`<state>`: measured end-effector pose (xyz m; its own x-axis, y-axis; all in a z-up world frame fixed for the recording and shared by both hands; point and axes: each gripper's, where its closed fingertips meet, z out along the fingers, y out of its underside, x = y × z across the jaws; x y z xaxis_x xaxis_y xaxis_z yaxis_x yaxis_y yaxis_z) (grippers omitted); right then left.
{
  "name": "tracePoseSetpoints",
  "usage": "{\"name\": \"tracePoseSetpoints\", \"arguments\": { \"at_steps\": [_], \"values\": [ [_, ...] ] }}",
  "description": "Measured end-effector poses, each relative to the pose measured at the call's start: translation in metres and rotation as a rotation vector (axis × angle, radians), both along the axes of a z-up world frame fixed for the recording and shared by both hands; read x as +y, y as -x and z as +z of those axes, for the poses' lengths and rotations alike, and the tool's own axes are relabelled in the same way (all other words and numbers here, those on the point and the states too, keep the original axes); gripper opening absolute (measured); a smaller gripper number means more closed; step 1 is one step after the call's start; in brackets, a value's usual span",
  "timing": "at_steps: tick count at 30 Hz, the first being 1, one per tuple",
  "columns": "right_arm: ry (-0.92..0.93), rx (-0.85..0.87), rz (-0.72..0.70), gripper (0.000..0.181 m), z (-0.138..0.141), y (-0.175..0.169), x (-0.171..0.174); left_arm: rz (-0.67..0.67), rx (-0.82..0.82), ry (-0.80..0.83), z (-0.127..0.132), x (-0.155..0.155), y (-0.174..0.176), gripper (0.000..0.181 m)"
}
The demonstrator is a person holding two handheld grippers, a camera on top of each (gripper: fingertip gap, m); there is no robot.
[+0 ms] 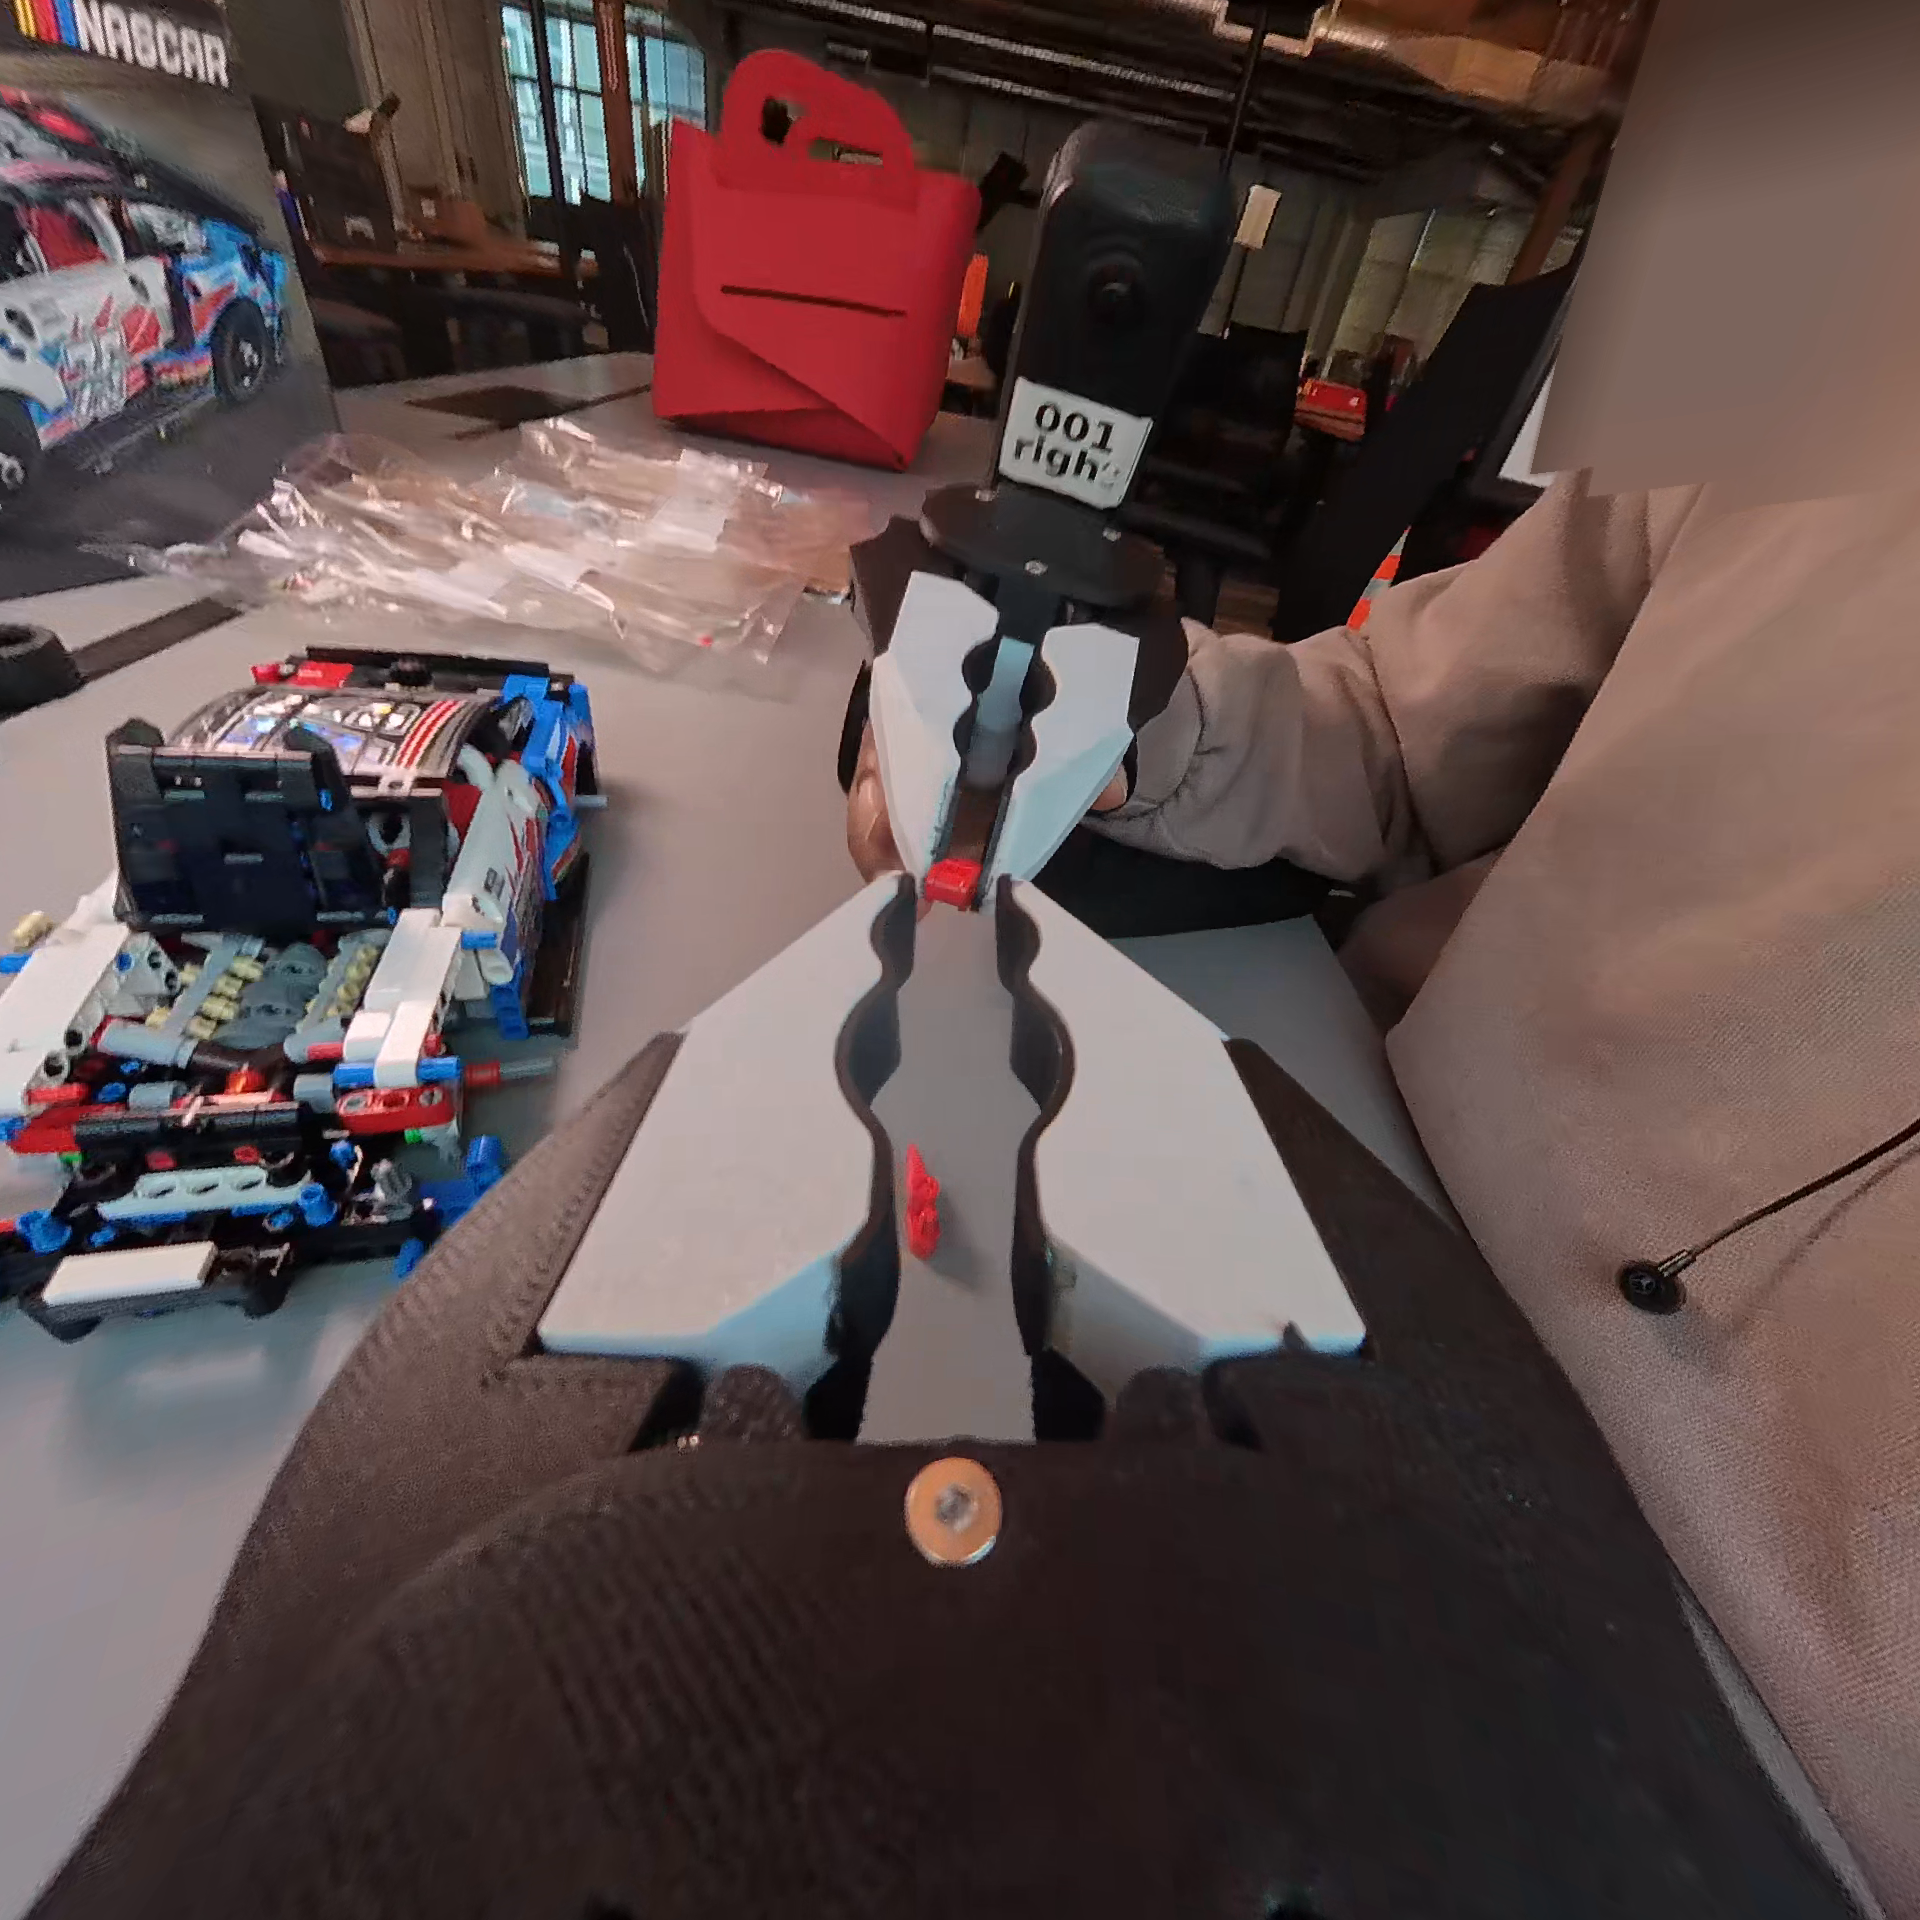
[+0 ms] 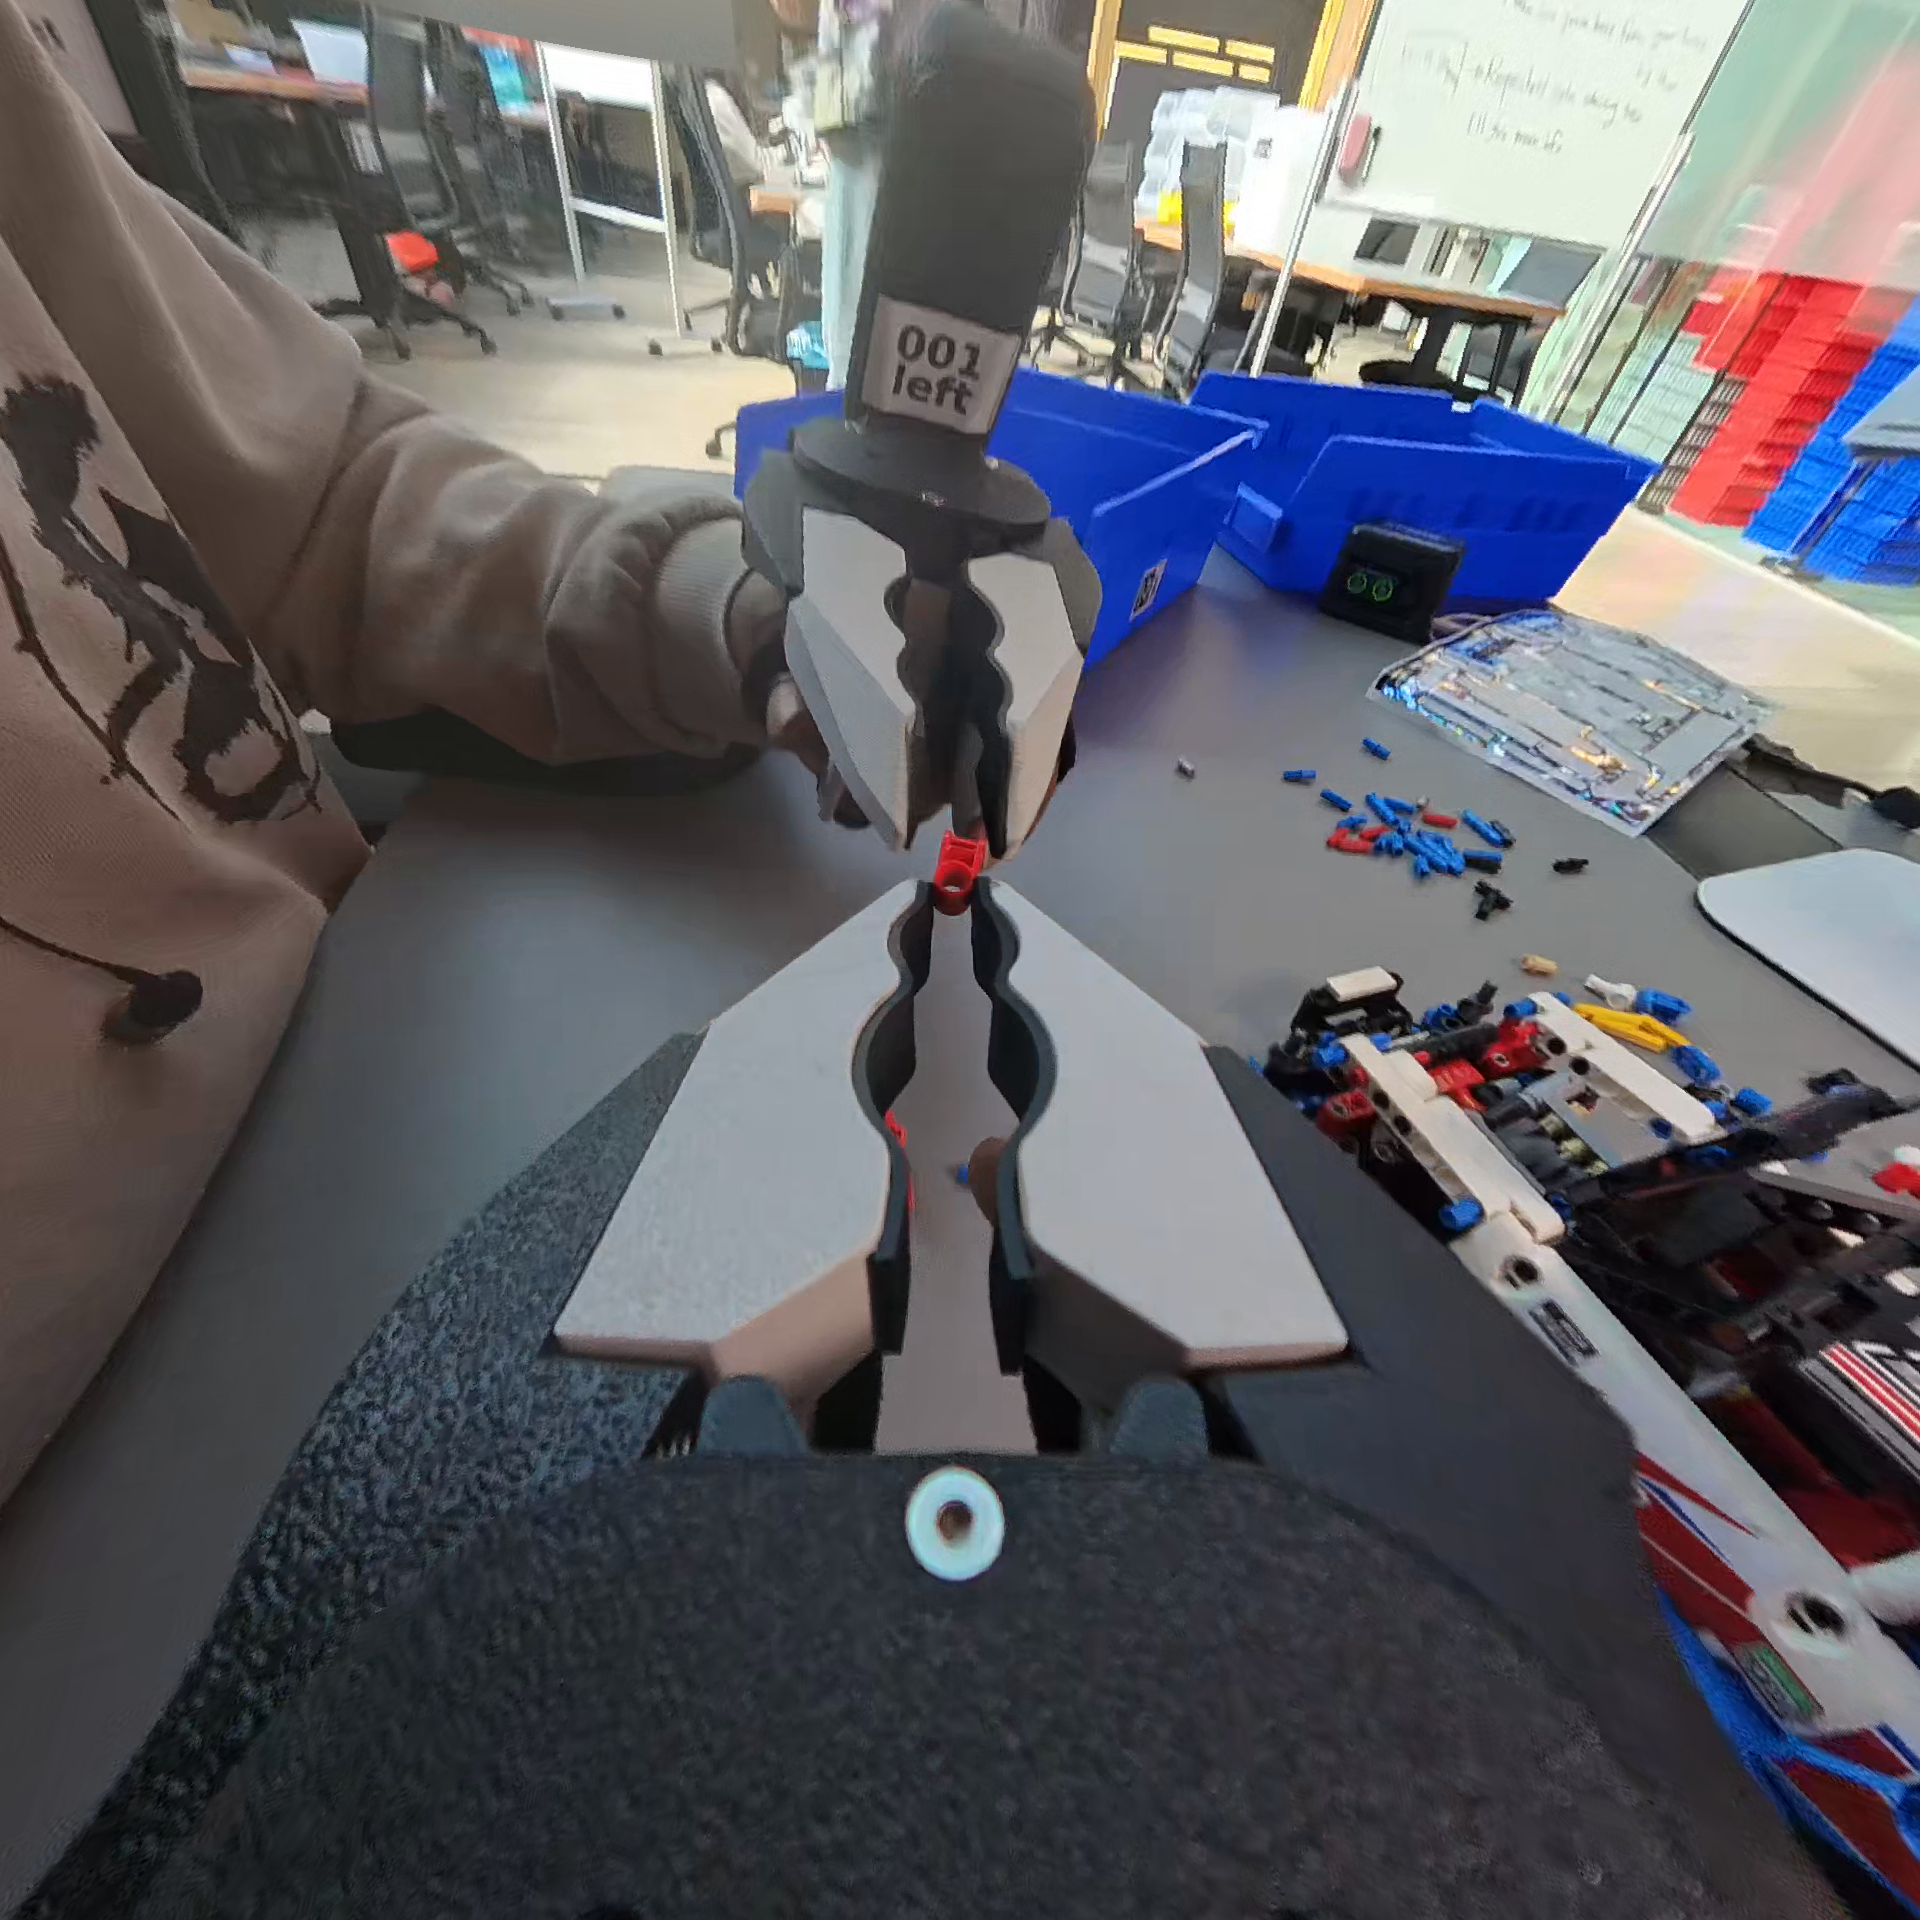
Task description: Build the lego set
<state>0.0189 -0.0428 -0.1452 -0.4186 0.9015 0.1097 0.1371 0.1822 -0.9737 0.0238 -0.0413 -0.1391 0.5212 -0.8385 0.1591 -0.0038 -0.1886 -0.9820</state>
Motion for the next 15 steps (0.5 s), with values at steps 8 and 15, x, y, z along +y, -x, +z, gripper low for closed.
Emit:
{"name": "tracePoseSetpoints", "arguments": {
  "at_steps": [8, 15],
  "values": [
    [-0.196, -0.515, 0.103, 0.005, -0.091, -0.031, -0.009, -0.032, 0.409, 0.336, -0.088, -0.010, 0.010, 0.023],
    [-0.262, -0.515, -0.001, 0.006, -0.101, -0.010, 0.006, -0.064, 0.555, 0.331, -0.110, -0.018, -0.008, 0.019]
  ]
}}
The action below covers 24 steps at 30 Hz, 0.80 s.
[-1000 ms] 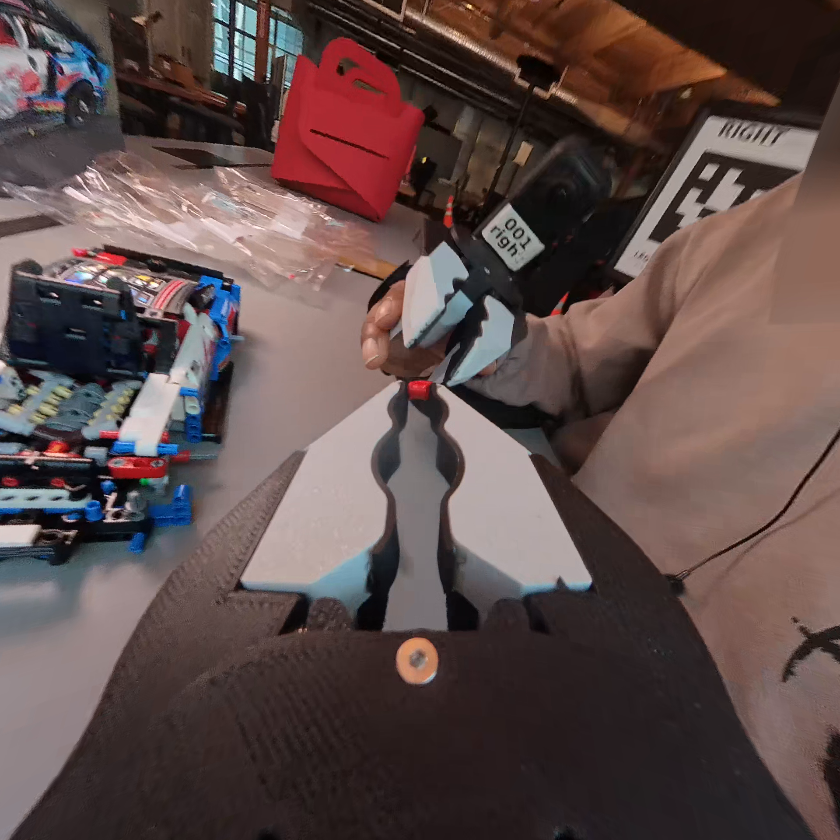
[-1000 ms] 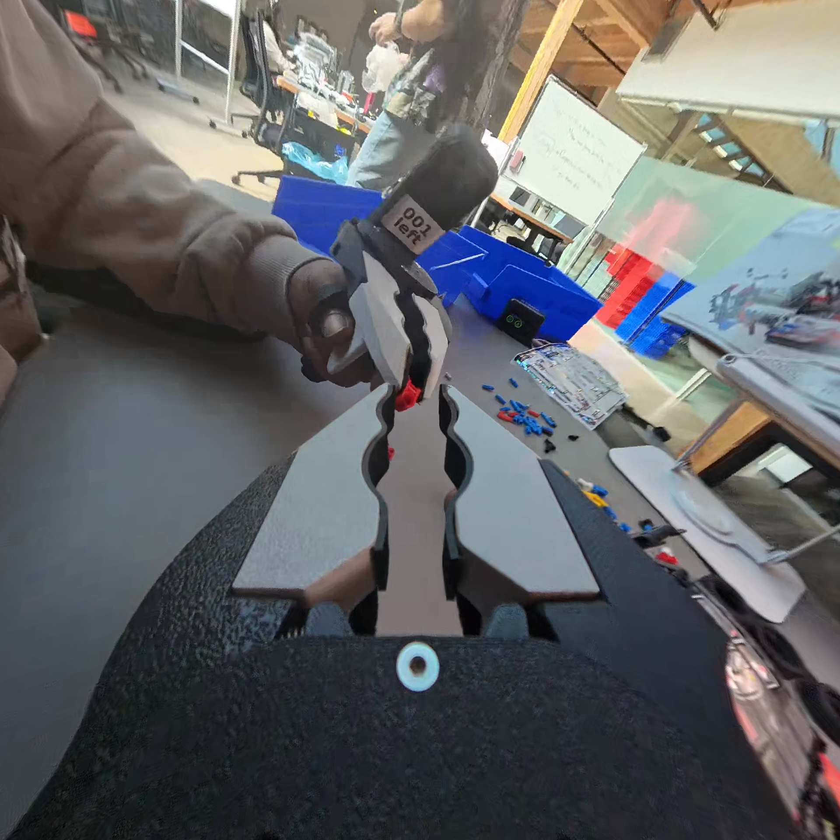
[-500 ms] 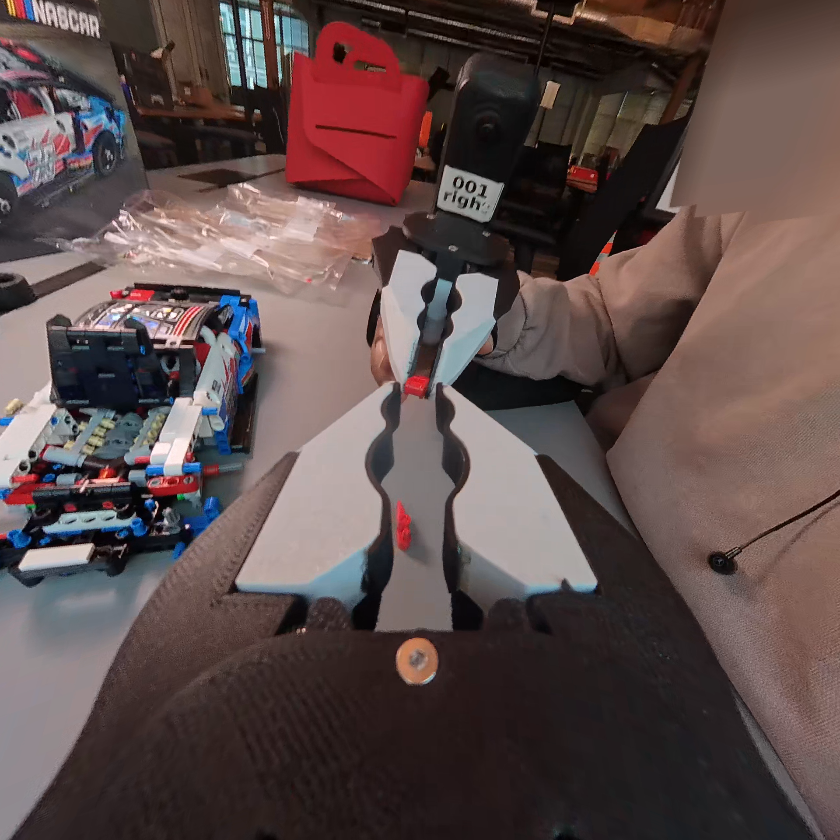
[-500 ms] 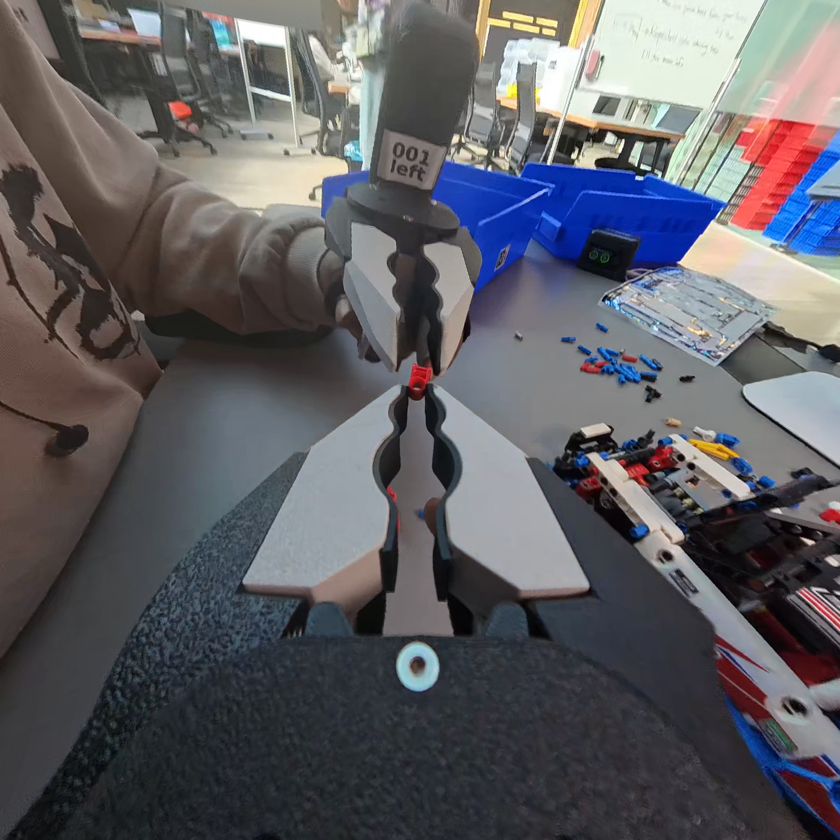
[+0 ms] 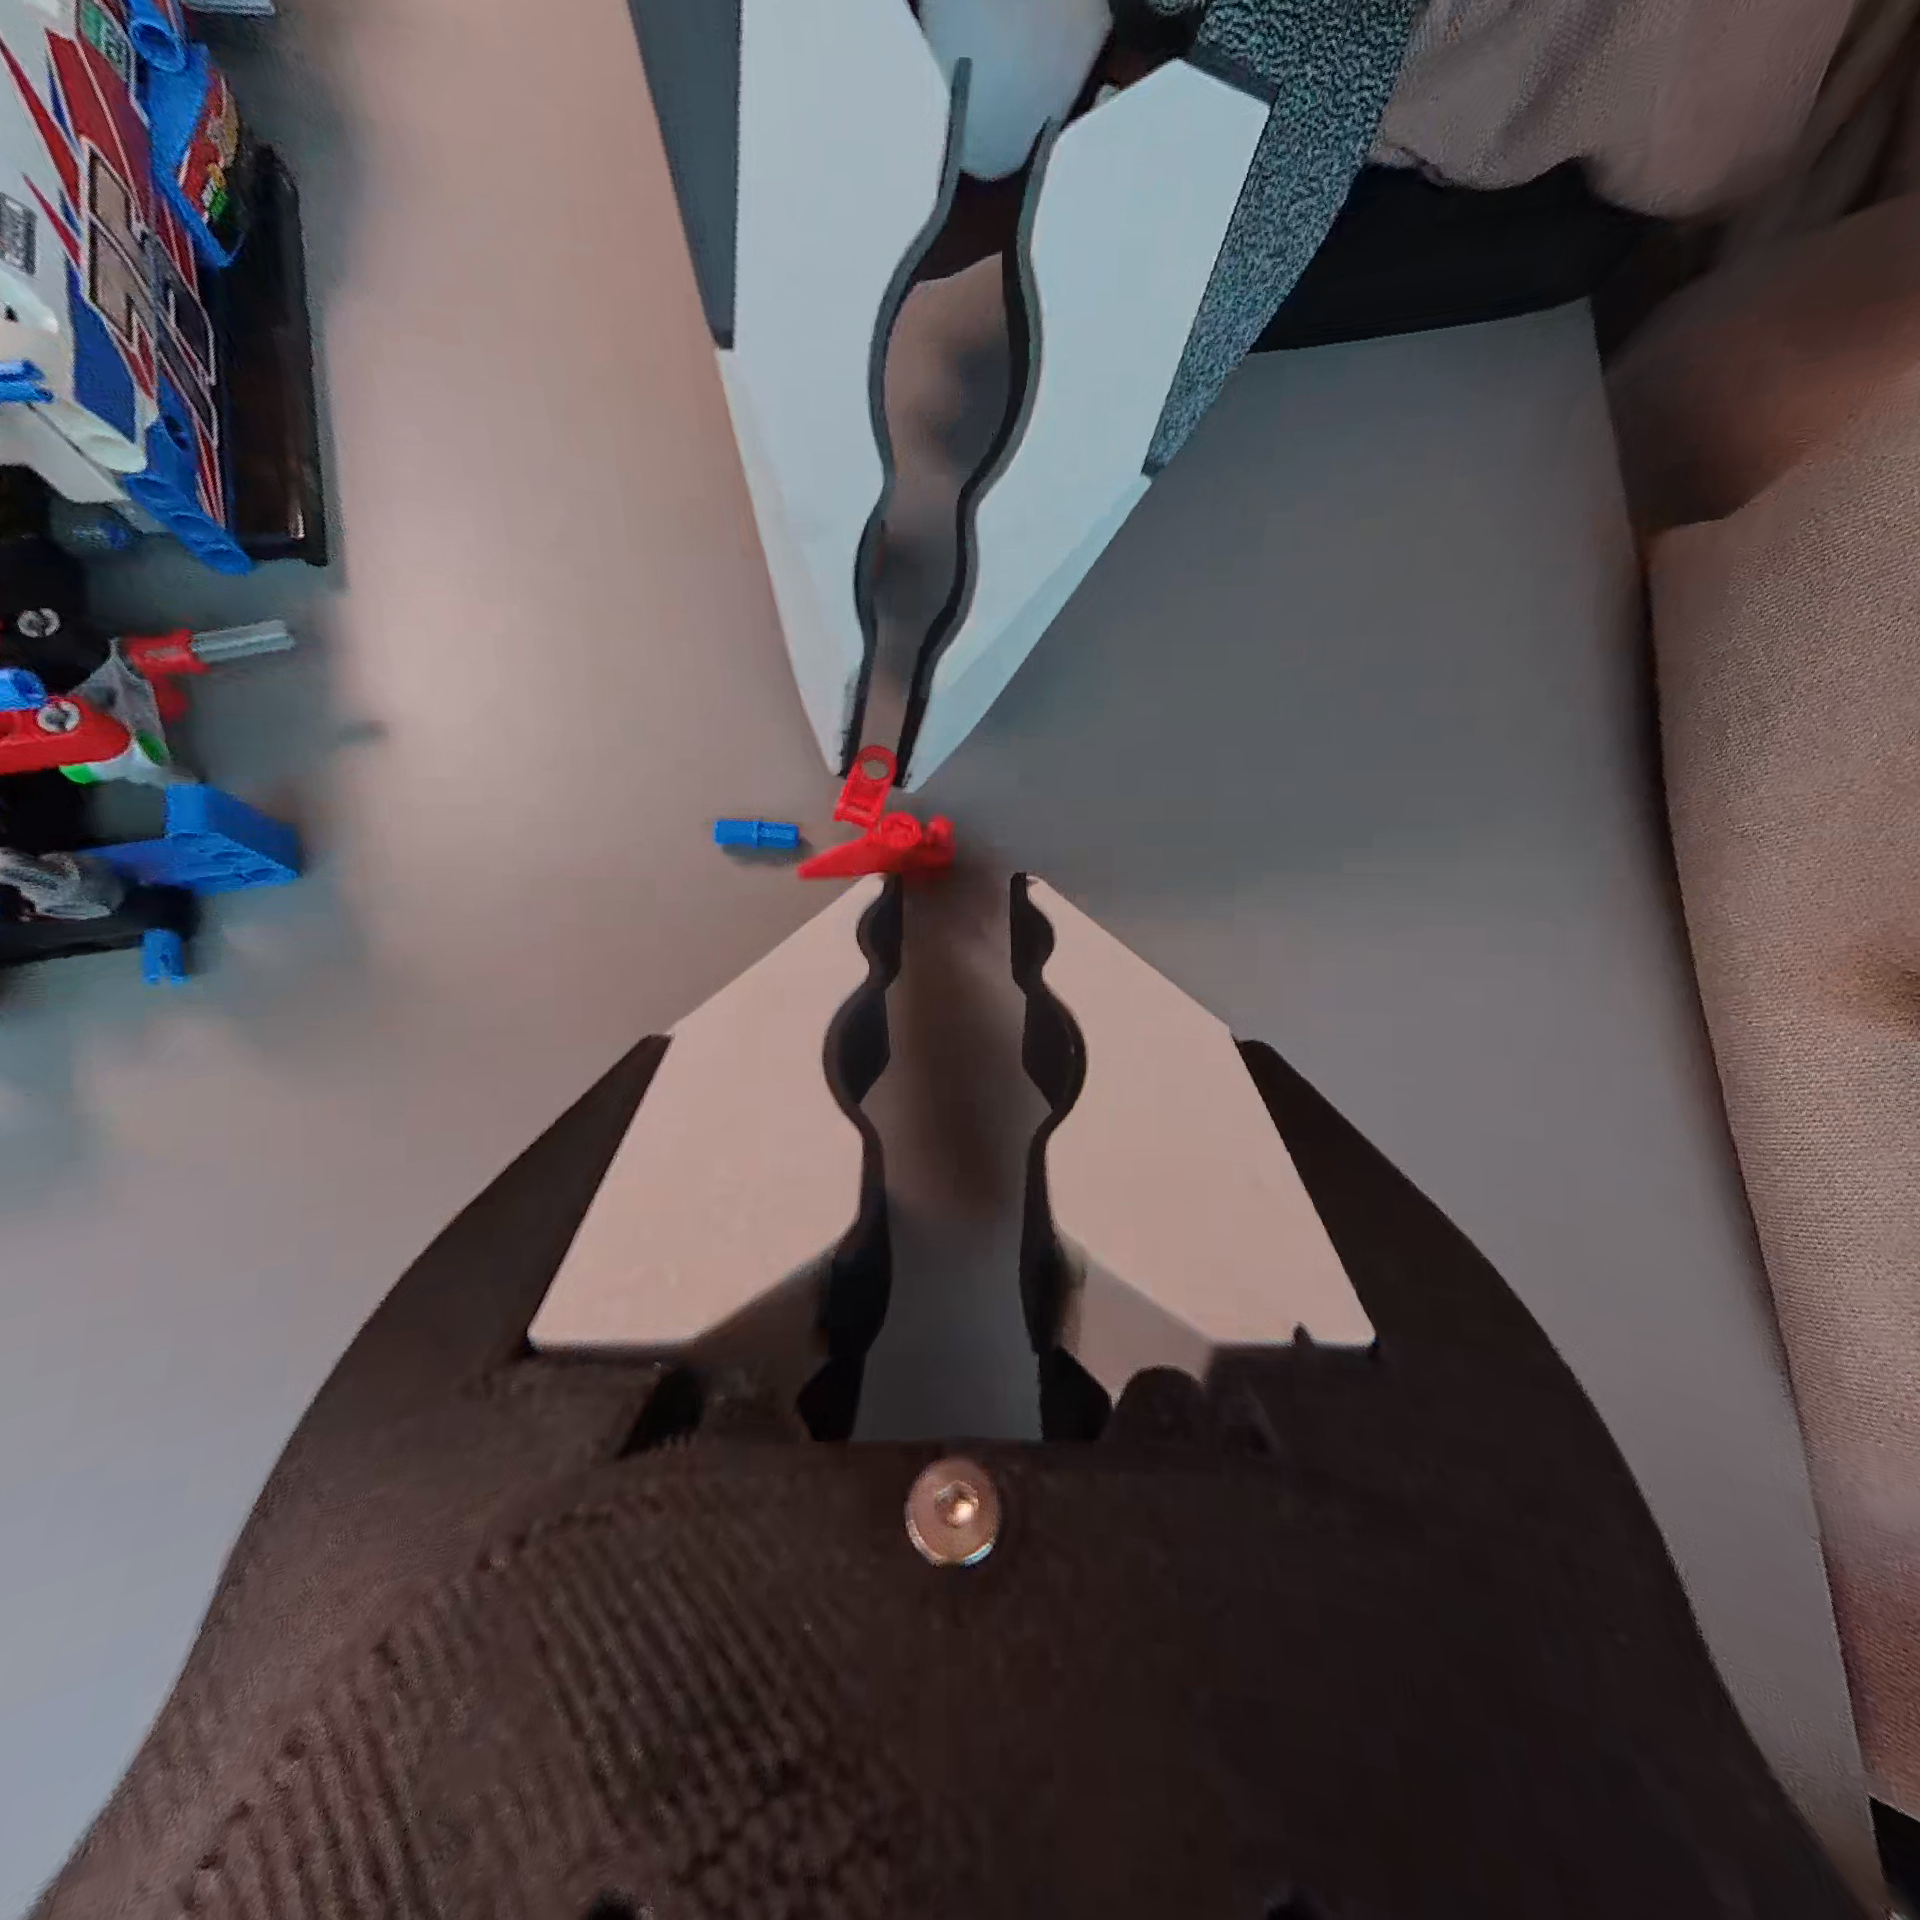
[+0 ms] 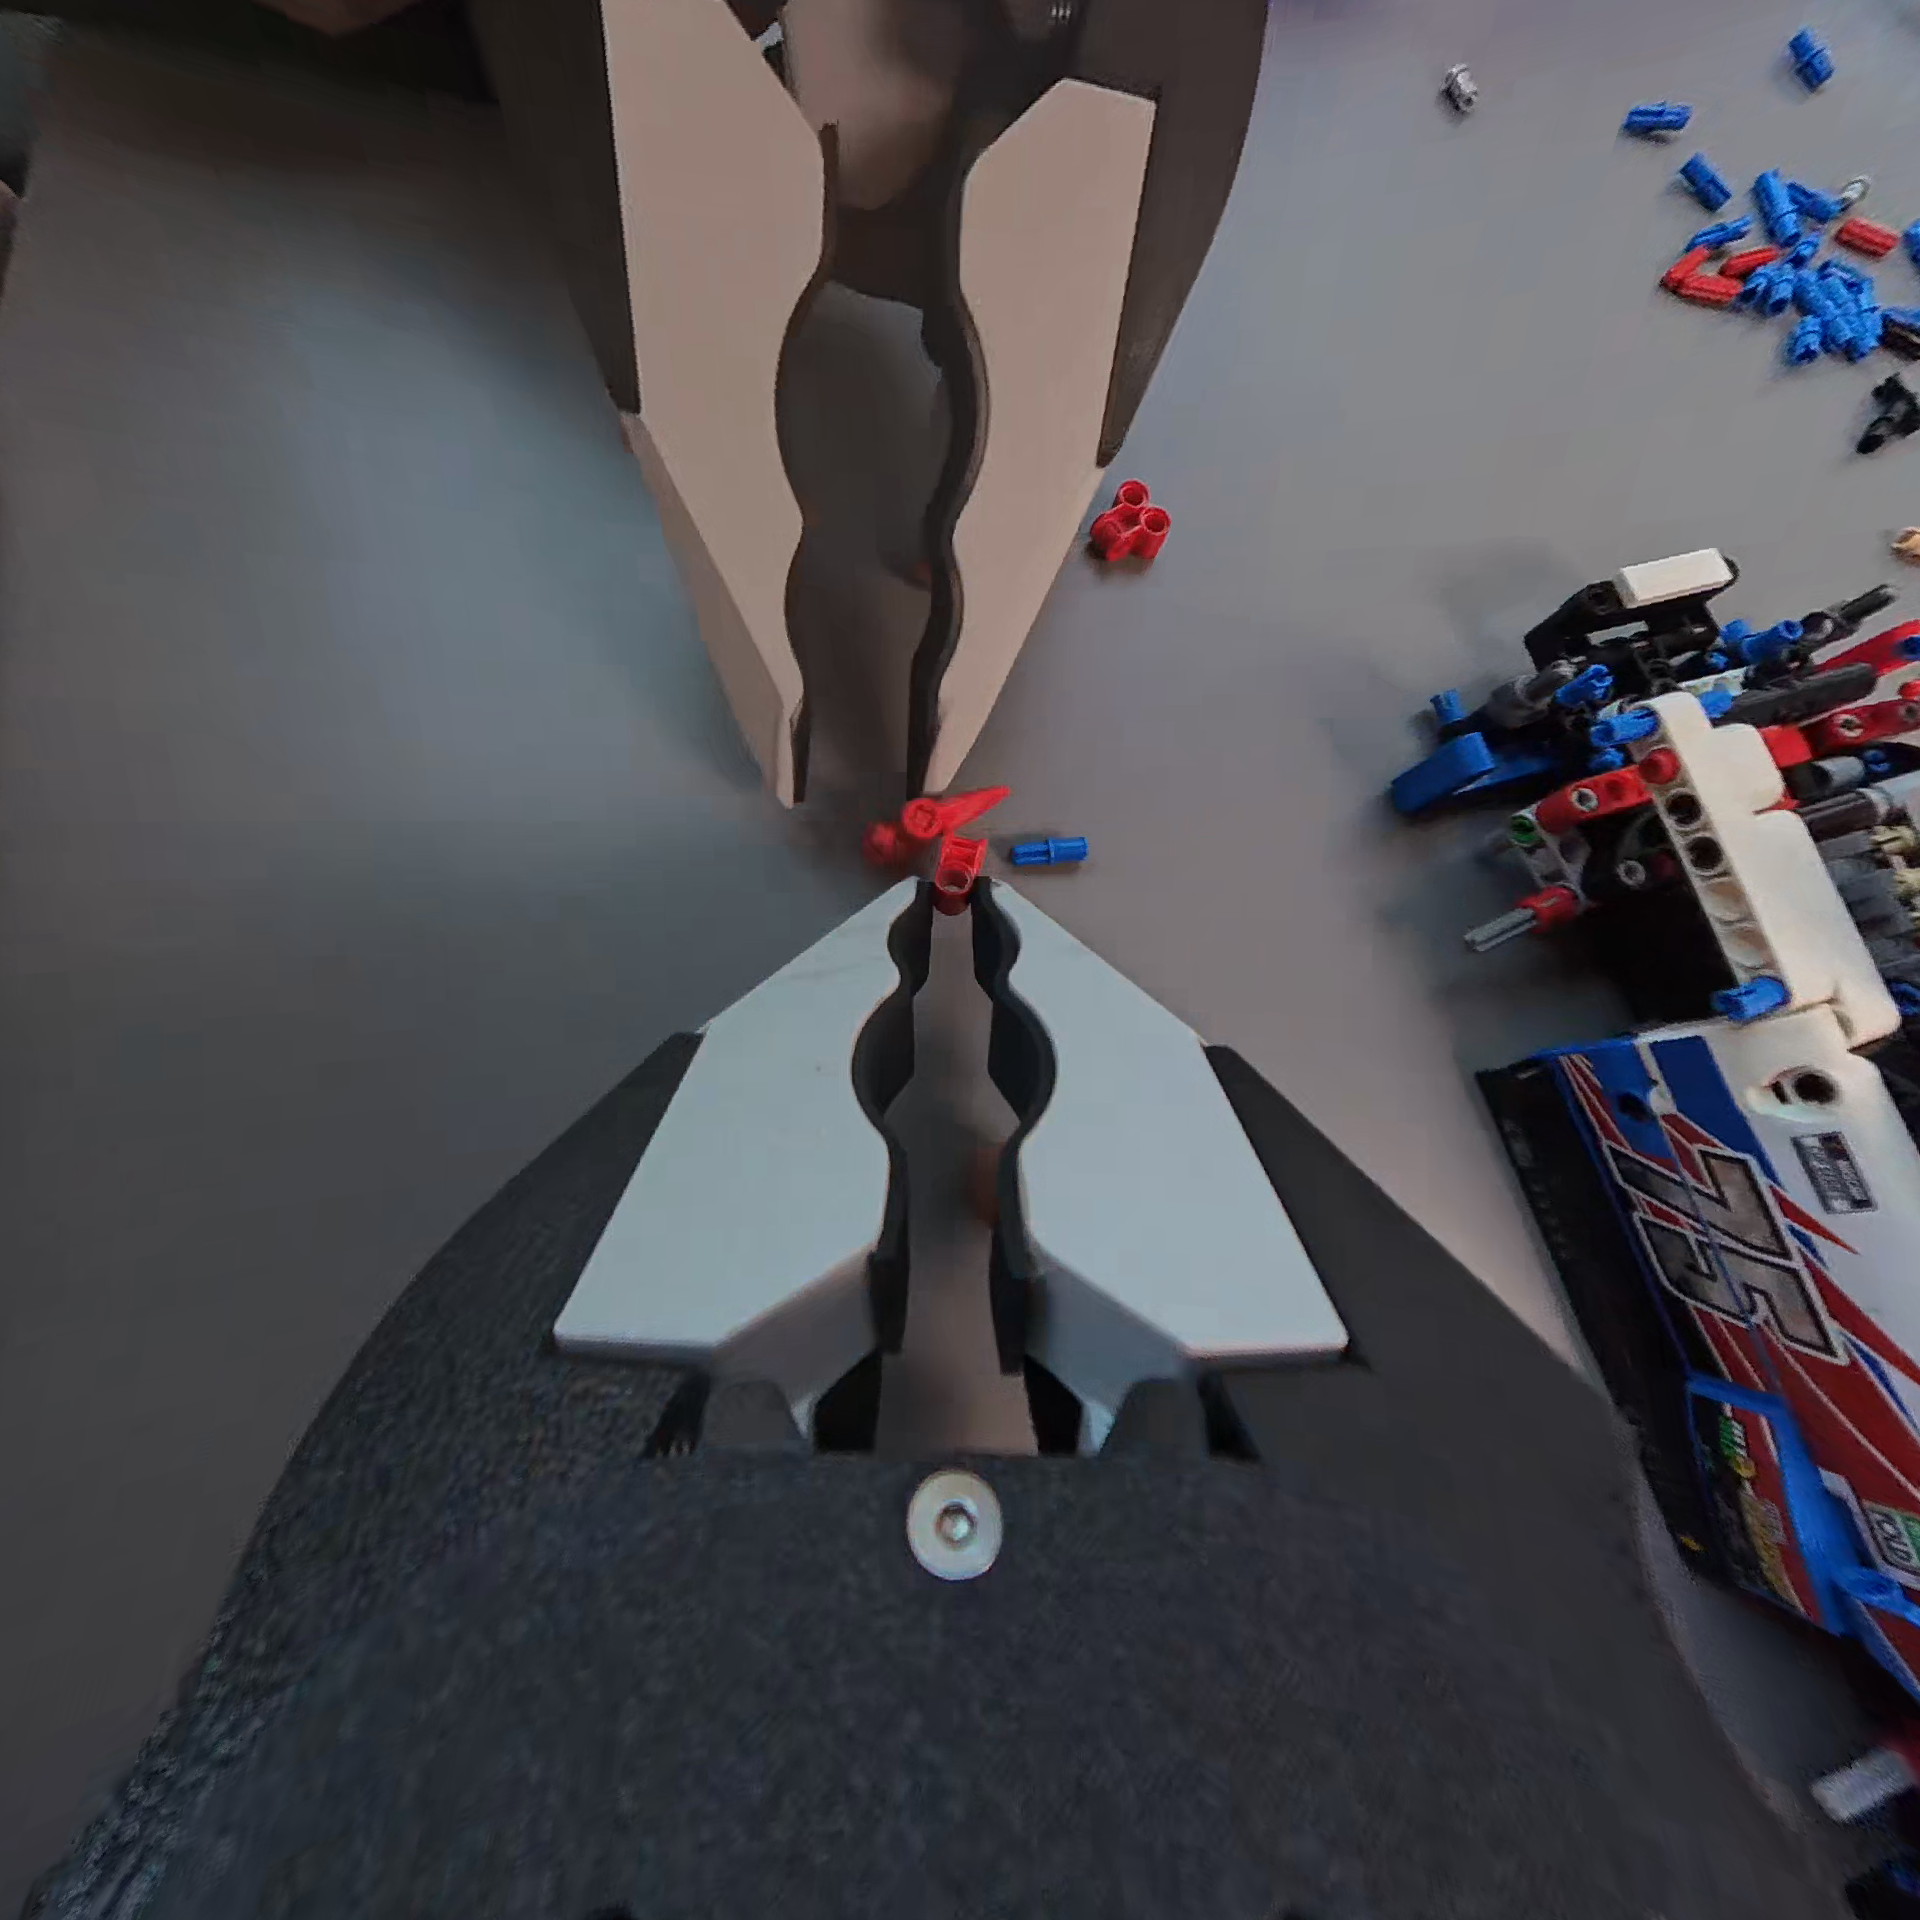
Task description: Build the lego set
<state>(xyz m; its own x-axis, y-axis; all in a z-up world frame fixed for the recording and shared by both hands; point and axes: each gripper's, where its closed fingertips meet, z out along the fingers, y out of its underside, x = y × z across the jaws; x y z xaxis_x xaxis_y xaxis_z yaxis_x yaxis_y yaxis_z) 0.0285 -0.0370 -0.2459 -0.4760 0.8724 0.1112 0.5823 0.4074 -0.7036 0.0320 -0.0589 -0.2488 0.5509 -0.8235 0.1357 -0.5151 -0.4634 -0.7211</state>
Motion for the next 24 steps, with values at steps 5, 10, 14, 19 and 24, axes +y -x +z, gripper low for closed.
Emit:
{"name": "tracePoseSetpoints", "arguments": {
  "at_steps": [5, 10, 14, 19, 24],
  "values": [
    [0.037, 0.043, 0.017, 0.005, 0.008, -0.004, 0.001, 0.026, -0.013, -0.016, 0.006, 0.003, 0.008, 0.018],
    [0.107, 0.128, 0.106, 0.006, 0.025, -0.009, -0.010, 0.026, -0.056, -0.080, 0.018, 0.007, 0.007, 0.018],
    [0.146, 0.103, 0.154, 0.006, 0.023, -0.010, -0.011, 0.028, 0.081, -0.161, 0.003, 0.016, 0.012, 0.015],
    [0.145, 0.163, 0.177, 0.005, 0.027, -0.007, -0.010, 0.072, 0.097, -0.245, 0.007, 0.029, 0.021, 0.011],
    [-0.045, 0.309, 0.157, 0.006, 0.037, 0.000, 0.000, 0.098, -0.254, -0.101, 0.042, 0.020, 0.014, 0.014]
  ]
}}
